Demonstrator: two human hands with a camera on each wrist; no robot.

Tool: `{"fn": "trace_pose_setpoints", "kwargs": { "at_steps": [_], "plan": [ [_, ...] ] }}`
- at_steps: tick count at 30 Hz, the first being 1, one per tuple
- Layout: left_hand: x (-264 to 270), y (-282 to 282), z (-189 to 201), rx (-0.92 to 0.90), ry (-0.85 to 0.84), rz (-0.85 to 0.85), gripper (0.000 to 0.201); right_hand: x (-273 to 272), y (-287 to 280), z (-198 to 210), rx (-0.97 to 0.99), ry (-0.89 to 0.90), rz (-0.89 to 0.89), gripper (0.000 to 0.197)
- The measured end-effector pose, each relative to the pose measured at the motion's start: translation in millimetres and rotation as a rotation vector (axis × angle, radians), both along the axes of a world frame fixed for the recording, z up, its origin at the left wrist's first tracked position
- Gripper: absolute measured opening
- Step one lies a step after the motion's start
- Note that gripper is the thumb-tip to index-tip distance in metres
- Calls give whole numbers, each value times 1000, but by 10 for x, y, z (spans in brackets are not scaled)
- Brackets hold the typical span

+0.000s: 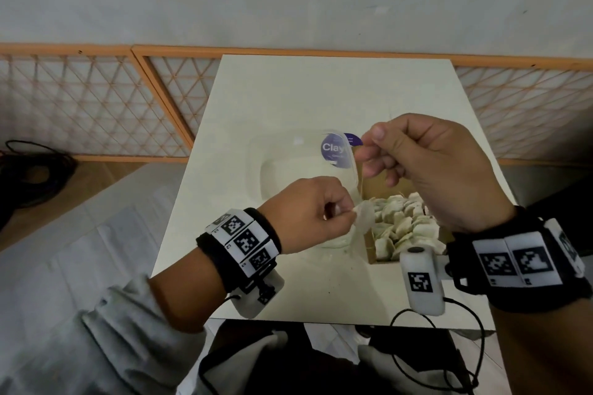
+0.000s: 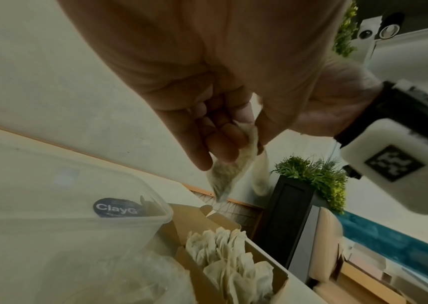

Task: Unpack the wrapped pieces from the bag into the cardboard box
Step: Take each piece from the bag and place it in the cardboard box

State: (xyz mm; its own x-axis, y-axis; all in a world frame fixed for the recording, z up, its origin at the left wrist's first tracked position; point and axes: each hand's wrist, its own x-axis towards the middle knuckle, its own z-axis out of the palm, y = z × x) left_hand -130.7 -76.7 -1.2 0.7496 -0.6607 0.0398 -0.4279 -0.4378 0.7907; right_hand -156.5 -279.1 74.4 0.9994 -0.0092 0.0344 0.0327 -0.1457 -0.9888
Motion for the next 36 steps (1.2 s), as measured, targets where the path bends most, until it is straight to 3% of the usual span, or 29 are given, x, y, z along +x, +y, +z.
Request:
{"fn": "trace_pose_setpoints", "kwargs": {
  "at_steps": [9, 12, 16, 24, 31, 36],
  "plan": [
    [-80, -1, 208, -104, -18, -12, 8, -8, -118, -178, -91, 136, -55, 19],
    [-58, 35, 258, -94, 27, 1, 10, -81, -151, -190, -76, 173, -82, 30],
    [-43, 71, 297, -112, 91, 1, 13, -204, -213, -188, -158, 119, -141, 29],
    [-27, 65, 351, -102, 82, 27, 23, -340, 6, -298, -301, 28, 90, 5],
    [12, 109, 403, -145, 87, 95, 27, -364, -34, -274, -425, -32, 125, 12],
    [123, 109, 384, -136, 131, 110, 27, -358, -53, -224, -316, -7, 250, 9]
  ]
}}
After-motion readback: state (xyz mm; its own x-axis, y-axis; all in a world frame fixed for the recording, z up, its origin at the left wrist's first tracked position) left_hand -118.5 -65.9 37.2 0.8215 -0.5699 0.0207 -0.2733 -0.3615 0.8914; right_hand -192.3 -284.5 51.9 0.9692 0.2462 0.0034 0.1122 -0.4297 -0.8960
